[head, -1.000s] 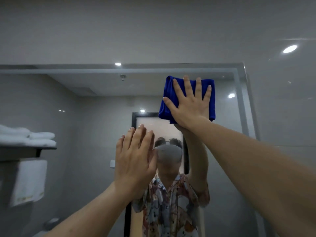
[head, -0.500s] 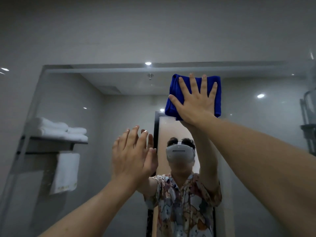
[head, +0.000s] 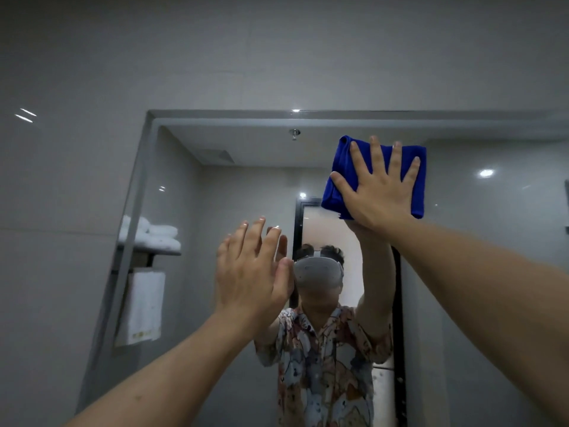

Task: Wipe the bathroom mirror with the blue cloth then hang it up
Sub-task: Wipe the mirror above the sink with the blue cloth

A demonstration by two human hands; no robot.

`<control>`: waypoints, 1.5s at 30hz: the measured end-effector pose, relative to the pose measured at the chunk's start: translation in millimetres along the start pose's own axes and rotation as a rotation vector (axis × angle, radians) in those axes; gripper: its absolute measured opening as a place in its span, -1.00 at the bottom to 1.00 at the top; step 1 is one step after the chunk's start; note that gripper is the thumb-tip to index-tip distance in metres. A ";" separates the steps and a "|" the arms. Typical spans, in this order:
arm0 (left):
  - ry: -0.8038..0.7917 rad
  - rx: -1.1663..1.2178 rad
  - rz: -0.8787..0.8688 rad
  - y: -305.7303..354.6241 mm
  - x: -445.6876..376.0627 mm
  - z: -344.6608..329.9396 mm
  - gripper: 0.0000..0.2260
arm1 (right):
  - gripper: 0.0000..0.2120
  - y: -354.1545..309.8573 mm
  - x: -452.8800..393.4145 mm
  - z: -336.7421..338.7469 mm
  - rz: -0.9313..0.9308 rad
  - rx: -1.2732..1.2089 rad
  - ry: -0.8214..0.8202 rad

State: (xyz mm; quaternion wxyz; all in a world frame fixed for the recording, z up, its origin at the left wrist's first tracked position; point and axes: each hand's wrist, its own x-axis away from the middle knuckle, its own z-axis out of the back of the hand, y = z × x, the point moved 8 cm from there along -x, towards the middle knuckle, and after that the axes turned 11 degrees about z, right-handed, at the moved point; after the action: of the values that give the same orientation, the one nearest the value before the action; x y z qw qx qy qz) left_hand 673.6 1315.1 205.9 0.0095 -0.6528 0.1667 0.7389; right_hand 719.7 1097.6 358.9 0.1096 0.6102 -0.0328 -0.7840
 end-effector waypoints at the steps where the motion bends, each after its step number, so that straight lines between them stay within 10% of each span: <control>1: -0.003 0.004 0.003 -8.6 -1.4 3.7 -0.54 | -0.24 -11.1 -2.1 -1.2 0.002 -0.003 0.001; 14: -0.132 -0.084 0.129 -148.5 19.0 55.9 -0.49 | -0.25 -277.1 18.6 -58.0 0.358 -0.053 0.003; 26: -0.109 -0.091 0.233 -196.0 34.8 74.7 -0.55 | -0.26 -368.5 54.9 -78.4 0.483 -0.060 -0.044; 45: -0.233 0.047 0.103 -32.5 65.3 42.7 -0.53 | -0.28 -176.3 123.7 -63.1 0.344 -0.074 -0.104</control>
State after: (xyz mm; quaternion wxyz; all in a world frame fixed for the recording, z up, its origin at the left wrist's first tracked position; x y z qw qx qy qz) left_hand 630.4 1343.5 139.0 0.0063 -0.5529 0.2152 0.8050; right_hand 728.6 1248.3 192.9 0.2624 0.5497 -0.1134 -0.7849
